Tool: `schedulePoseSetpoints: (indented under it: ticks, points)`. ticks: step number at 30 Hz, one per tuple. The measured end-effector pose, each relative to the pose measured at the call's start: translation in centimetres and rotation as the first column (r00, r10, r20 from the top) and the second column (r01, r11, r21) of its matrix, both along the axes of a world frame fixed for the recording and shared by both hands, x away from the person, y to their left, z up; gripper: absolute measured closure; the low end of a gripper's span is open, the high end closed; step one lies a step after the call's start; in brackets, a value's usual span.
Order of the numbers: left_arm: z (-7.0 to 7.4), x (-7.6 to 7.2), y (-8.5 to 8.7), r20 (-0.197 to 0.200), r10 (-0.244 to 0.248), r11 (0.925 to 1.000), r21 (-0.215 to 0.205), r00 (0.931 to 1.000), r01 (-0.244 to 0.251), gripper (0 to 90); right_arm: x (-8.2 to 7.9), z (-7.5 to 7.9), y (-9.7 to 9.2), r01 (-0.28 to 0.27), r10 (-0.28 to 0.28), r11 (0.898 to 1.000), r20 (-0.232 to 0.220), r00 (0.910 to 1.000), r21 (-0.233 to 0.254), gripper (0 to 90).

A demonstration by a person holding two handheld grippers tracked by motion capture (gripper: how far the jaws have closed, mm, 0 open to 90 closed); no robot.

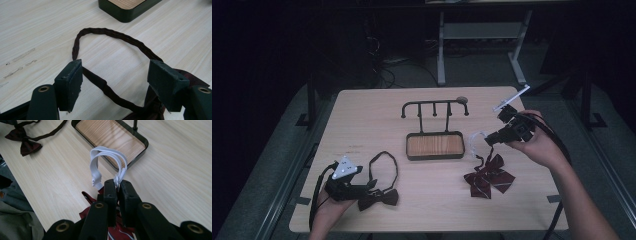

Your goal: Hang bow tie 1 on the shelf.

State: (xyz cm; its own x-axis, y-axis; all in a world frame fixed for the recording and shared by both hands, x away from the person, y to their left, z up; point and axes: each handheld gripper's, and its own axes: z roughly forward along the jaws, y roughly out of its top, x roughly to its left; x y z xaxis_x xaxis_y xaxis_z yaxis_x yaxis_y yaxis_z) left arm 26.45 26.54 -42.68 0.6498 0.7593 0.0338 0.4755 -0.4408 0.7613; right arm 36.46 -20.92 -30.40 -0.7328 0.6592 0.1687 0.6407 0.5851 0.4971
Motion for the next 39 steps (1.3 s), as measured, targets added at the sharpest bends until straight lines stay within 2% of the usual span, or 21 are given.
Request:
schedulePoseSetpoints:
  ticks: [13,29,39]
  points:
    - [0.0,0.1,0.1,0.001,-0.007,1.0000,0.000,1.0000,0.007,28.8,0.0,1.3,0.4,-0.018,0.018,1.000,0.016,0.9997,0.012,84.1]
    - [0.1,0.1,0.3,0.003,-0.004,1.0000,0.001,1.0000,0.004,28.8,0.2,3.3,1.4,-0.034,0.034,0.999,0.039,0.9987,0.001,84.1]
    - [0.1,0.2,0.3,0.004,-0.006,1.0000,0.003,1.0000,0.006,28.7,0.3,3.5,1.8,-0.041,0.041,0.999,0.044,0.9982,-0.010,84.1]
